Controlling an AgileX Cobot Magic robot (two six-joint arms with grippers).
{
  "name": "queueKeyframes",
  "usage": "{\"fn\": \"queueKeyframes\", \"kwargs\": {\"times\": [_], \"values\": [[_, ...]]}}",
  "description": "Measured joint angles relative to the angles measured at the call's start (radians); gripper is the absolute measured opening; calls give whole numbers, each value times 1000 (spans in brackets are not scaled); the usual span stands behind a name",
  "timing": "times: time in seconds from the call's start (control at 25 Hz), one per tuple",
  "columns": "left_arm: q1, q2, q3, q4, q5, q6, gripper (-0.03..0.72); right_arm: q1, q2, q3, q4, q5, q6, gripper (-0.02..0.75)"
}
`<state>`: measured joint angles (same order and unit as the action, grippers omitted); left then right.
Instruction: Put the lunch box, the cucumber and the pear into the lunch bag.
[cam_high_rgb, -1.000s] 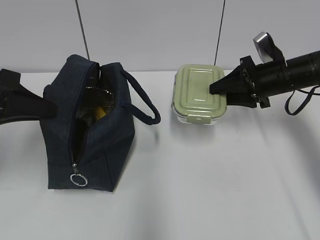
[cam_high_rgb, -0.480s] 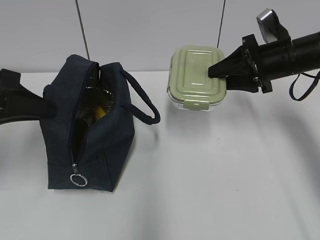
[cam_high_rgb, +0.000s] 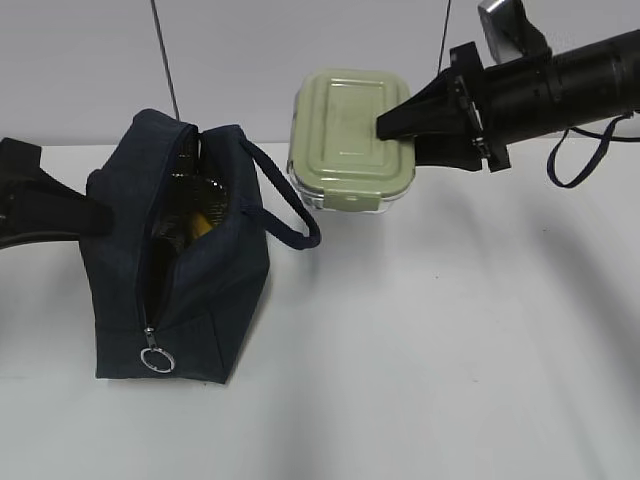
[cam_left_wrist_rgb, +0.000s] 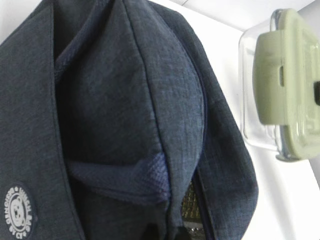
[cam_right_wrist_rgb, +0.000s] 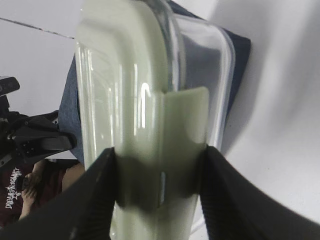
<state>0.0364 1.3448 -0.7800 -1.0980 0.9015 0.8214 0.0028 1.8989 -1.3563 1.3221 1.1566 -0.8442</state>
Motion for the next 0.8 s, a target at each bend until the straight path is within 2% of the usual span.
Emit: {"fn": "queueKeyframes", "kwargs": {"times": [0.48,0.8], "values": [[0,0,0,0,0,0,2,152,0,-159,0,13,81,362],[0,-1,0,0,-3,0,2,236,15,-185,0,4,87,362]]}}
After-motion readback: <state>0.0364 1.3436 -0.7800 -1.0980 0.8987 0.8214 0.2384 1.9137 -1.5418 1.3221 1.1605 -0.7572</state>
